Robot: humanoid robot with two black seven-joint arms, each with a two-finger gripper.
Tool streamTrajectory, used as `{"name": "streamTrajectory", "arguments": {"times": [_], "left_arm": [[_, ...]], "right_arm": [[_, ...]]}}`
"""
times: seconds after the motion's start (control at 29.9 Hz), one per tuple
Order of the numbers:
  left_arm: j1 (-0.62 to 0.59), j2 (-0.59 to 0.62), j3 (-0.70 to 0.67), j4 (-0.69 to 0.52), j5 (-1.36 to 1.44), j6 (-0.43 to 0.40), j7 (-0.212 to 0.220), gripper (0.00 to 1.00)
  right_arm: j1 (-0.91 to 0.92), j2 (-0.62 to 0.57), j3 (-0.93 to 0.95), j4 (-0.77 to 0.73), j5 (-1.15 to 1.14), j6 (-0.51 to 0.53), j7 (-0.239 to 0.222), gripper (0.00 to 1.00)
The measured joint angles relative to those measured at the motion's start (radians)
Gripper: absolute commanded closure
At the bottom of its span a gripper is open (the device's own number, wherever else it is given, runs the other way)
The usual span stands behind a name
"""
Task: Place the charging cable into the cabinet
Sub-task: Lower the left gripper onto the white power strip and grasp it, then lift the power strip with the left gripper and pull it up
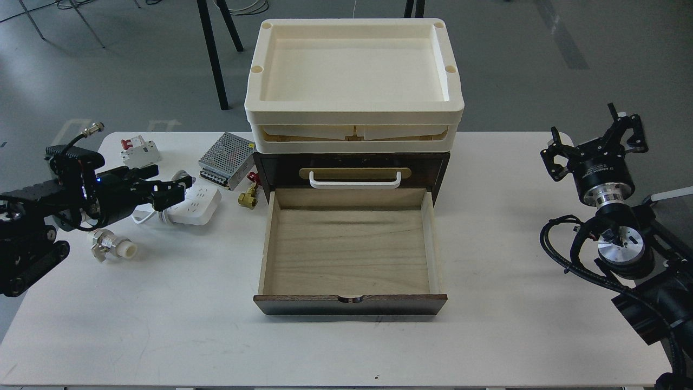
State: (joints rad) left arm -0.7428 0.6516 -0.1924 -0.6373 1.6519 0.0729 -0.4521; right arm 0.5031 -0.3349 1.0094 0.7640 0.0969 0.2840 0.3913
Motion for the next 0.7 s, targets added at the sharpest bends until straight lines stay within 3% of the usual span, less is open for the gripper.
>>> {"name": "streamTrajectory", "arguments": {"times": [0.13, 0.23, 0.3, 0.44, 0.7], "left_arm": [[0.0, -0.098, 0.042, 0.16, 0.001, 0.011, -0.009, 0.48], [-0.002, -0.159, 0.071, 0.264, -0.006, 0.011, -0.017, 0.72], [-0.006, -0.189, 0.078, 0.316, -0.013, 0.012, -0.03, 0.81], [-0.011, -0.209, 0.08, 0.358, -0.017, 0.012, -0.036, 0.89], [-0.036, -0.21, 0.074, 0.361, -0.048, 0.01, -0.036, 0.95]], "right_arm": [[0.0, 0.0, -0.001, 0.0, 0.0, 0.001, 0.0, 0.0], [0.0, 0.0, -0.002, 0.0, 0.0, 0.001, 0.0, 0.0], [0.0, 0.0, -0.003, 0.0, 0.0, 0.001, 0.0, 0.0], [0.0, 0.0, -0.003, 0.0, 0.0, 0.001, 0.0, 0.0], [0.0, 0.001, -0.005, 0.0, 0.0, 0.001, 0.0, 0.0]]}}
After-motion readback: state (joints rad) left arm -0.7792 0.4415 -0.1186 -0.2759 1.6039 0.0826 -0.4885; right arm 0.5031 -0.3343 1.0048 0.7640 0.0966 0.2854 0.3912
